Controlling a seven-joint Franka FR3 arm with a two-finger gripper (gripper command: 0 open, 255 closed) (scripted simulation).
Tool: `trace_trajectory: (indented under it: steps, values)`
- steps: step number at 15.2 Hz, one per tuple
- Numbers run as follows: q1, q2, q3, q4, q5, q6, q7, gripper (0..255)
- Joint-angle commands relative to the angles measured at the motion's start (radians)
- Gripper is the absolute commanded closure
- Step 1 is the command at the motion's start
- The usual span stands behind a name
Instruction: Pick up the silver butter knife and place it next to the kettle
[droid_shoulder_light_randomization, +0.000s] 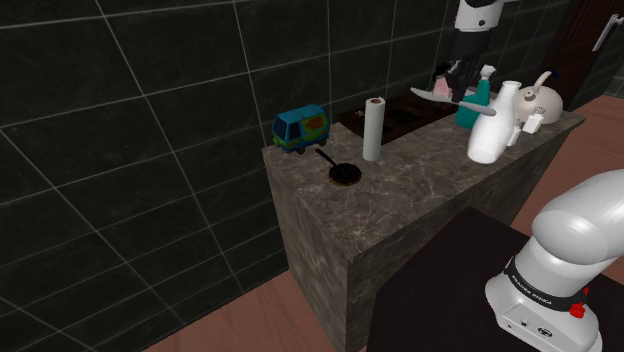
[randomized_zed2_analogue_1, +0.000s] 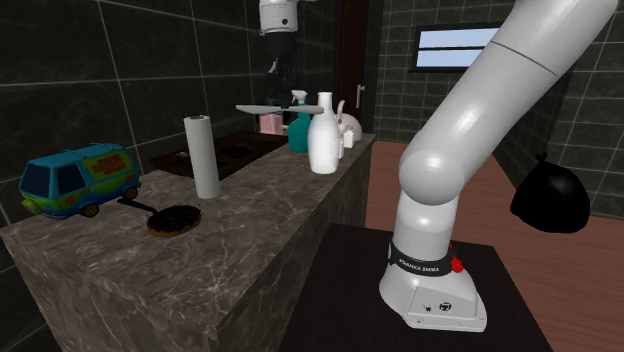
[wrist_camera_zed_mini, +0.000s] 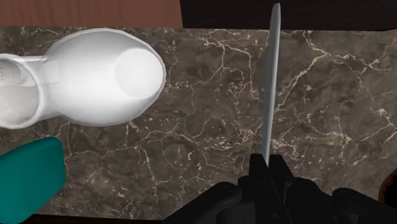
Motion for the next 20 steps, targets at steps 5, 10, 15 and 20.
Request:
trace_trajectory:
  steps: [5,10,15,20]
  values:
    - [0.003,0.01,0.005,0.089,0.004,-0.08,-0.001,255]
    - [-0.011,0.037,-0.032,0.147,-0.01,-0.108,-0.051,255]
    - [-0.046,0.107,-0.126,0.216,-0.039,-0.098,-0.177,255]
    - [-0.076,0.206,-0.221,0.313,-0.045,-0.089,-0.308,255]
